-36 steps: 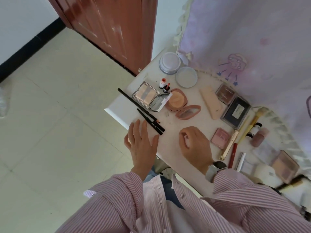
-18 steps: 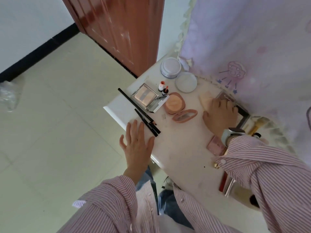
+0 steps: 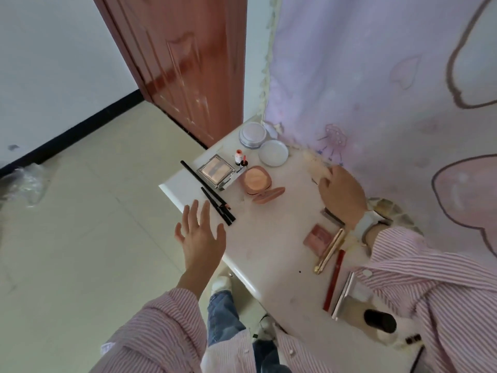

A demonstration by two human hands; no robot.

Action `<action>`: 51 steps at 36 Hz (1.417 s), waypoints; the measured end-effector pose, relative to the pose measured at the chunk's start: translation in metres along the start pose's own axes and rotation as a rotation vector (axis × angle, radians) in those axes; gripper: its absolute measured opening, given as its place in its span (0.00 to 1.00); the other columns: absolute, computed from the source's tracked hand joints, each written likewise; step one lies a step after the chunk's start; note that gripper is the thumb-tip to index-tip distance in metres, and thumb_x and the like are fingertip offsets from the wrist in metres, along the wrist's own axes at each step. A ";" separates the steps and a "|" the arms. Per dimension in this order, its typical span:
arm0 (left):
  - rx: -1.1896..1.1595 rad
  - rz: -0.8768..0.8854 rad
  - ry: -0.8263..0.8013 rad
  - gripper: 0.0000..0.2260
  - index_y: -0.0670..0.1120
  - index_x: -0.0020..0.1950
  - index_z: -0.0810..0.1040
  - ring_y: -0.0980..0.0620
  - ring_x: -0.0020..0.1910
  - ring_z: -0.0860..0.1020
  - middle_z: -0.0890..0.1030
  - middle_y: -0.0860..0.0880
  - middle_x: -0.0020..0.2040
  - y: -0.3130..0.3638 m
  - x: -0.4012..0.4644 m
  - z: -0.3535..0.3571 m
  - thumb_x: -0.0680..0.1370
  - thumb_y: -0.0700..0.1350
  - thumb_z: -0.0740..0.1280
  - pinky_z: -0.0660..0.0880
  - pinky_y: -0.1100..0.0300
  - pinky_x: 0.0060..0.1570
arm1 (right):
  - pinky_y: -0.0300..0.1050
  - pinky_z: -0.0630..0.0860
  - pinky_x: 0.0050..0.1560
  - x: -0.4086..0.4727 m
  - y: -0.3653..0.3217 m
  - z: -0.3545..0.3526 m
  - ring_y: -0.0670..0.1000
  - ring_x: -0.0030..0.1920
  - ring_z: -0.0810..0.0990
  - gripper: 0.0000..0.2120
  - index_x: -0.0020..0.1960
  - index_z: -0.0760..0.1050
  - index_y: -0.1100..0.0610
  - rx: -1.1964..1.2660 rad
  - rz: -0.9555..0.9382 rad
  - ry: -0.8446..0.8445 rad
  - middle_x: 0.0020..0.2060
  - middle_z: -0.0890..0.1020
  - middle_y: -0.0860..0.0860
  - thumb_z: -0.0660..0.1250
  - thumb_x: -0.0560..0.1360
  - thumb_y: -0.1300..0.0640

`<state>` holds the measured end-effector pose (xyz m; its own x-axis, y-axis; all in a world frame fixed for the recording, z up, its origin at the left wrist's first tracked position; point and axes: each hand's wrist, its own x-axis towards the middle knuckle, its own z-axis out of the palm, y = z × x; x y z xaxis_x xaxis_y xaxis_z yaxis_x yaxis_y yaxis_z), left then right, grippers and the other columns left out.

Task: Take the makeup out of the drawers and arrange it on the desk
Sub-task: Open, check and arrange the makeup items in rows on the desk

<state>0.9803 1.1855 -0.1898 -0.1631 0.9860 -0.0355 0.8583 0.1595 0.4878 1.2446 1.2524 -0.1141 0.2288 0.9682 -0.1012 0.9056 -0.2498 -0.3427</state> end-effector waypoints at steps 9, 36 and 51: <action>-0.353 0.318 0.191 0.28 0.53 0.73 0.58 0.51 0.70 0.61 0.62 0.46 0.72 0.068 -0.038 -0.044 0.75 0.55 0.61 0.65 0.51 0.66 | 0.38 0.74 0.34 -0.055 -0.033 -0.080 0.47 0.32 0.78 0.04 0.48 0.75 0.53 0.549 -0.196 -0.258 0.38 0.80 0.50 0.68 0.73 0.57; -1.092 -0.190 0.028 0.10 0.52 0.61 0.63 0.54 0.24 0.69 0.76 0.51 0.27 0.053 -0.128 -0.067 0.81 0.51 0.52 0.67 0.63 0.25 | 0.35 0.66 0.26 -0.155 -0.080 0.000 0.45 0.28 0.68 0.10 0.51 0.76 0.61 1.304 0.244 -0.727 0.27 0.70 0.49 0.66 0.75 0.56; -0.746 -0.132 -0.298 0.12 0.55 0.53 0.76 0.56 0.31 0.71 0.78 0.54 0.39 0.017 -0.120 -0.063 0.72 0.47 0.72 0.70 0.66 0.32 | 0.35 0.69 0.25 -0.152 -0.075 0.009 0.46 0.27 0.71 0.16 0.57 0.75 0.68 1.146 0.290 -0.760 0.30 0.73 0.53 0.67 0.74 0.57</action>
<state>0.9838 1.0669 -0.1218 -0.0139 0.9499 -0.3122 0.2741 0.3039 0.9124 1.1391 1.1240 -0.0813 -0.2251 0.7296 -0.6458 -0.0147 -0.6653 -0.7464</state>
